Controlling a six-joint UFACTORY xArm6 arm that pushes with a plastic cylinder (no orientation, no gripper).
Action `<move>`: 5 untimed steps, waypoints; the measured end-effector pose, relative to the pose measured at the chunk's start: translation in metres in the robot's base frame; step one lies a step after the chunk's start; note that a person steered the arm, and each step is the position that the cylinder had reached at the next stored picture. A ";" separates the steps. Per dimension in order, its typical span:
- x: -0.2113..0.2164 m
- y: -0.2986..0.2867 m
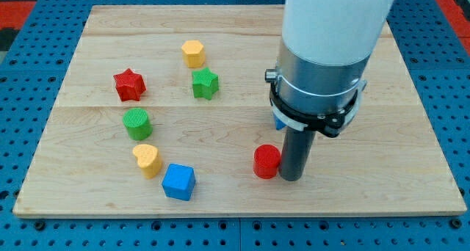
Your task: Move the red circle slightly left side
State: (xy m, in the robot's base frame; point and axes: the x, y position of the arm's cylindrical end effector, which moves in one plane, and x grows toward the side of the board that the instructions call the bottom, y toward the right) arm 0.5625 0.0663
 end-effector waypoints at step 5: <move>-0.021 -0.020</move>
